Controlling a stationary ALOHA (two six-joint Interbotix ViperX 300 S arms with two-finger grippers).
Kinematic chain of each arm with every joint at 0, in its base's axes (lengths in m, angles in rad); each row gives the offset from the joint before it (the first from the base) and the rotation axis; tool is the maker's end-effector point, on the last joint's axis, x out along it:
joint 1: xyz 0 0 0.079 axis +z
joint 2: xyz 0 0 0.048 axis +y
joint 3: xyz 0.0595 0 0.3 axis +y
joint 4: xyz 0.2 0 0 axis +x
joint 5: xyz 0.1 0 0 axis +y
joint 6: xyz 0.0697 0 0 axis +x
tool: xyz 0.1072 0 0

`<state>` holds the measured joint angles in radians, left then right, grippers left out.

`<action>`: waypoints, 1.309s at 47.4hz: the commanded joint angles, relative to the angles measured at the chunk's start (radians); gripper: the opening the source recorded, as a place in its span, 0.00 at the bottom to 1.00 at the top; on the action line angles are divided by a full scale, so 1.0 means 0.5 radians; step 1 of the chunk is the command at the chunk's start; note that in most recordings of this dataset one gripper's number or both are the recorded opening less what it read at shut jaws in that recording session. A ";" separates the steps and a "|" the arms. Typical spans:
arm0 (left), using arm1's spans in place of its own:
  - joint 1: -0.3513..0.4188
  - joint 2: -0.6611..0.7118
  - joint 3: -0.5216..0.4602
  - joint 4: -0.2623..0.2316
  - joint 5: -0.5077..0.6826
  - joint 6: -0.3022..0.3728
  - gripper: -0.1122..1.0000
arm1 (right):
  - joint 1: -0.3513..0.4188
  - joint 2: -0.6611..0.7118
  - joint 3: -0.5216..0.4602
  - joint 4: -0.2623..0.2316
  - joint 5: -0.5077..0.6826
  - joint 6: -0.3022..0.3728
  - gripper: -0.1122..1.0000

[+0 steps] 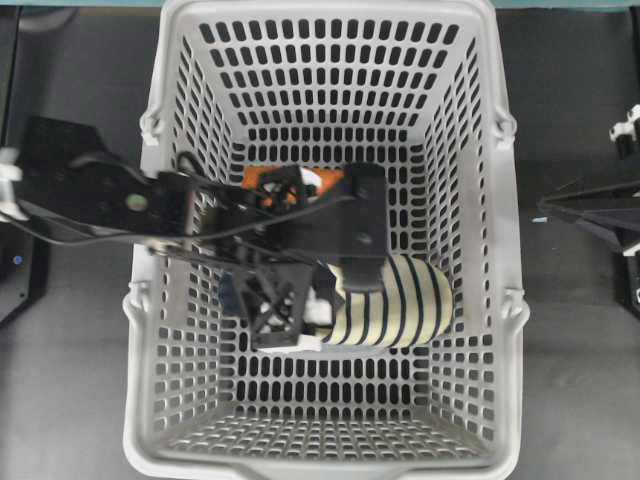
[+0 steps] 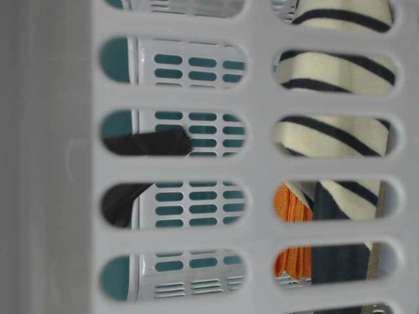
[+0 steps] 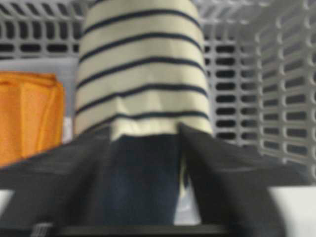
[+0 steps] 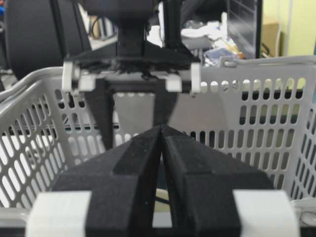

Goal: Pick up the slipper from the shopping basket with the left arm.

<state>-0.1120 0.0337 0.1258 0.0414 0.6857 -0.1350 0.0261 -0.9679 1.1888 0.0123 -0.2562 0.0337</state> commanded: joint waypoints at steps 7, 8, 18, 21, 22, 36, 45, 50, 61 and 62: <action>-0.006 0.181 -0.040 0.006 -0.046 -0.009 0.92 | 0.003 0.009 -0.009 0.006 -0.012 0.006 0.10; -0.006 0.196 -0.031 0.006 -0.055 -0.009 0.92 | 0.003 0.009 -0.009 0.009 -0.009 0.006 0.10; -0.015 0.276 0.067 0.006 -0.236 -0.003 0.91 | 0.006 0.009 -0.006 0.009 -0.012 0.006 0.10; -0.009 0.273 0.101 0.006 -0.239 0.000 0.90 | 0.003 0.009 -0.006 0.009 -0.012 0.006 0.10; -0.006 0.270 0.107 0.006 -0.239 -0.003 0.90 | 0.003 0.009 -0.006 0.006 -0.012 0.006 0.10; -0.009 0.181 0.126 0.006 -0.199 0.034 0.29 | 0.003 0.006 -0.006 0.006 -0.009 0.006 0.10; -0.018 0.058 0.025 0.009 -0.120 0.083 0.16 | 0.006 0.009 -0.006 0.009 -0.009 0.006 0.10; -0.018 -0.012 -0.098 0.006 -0.006 0.101 0.16 | 0.006 0.009 -0.003 0.009 -0.012 0.006 0.10; -0.018 -0.067 -0.448 0.006 0.285 0.310 0.16 | 0.003 0.009 -0.003 0.009 -0.009 0.006 0.10; -0.025 -0.067 -0.482 0.009 0.307 0.331 0.16 | 0.006 0.006 -0.003 0.009 -0.009 0.006 0.10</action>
<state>-0.1181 0.0368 -0.0307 0.0414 0.7961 0.0031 0.0261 -0.9695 1.1950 0.0138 -0.2562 0.0353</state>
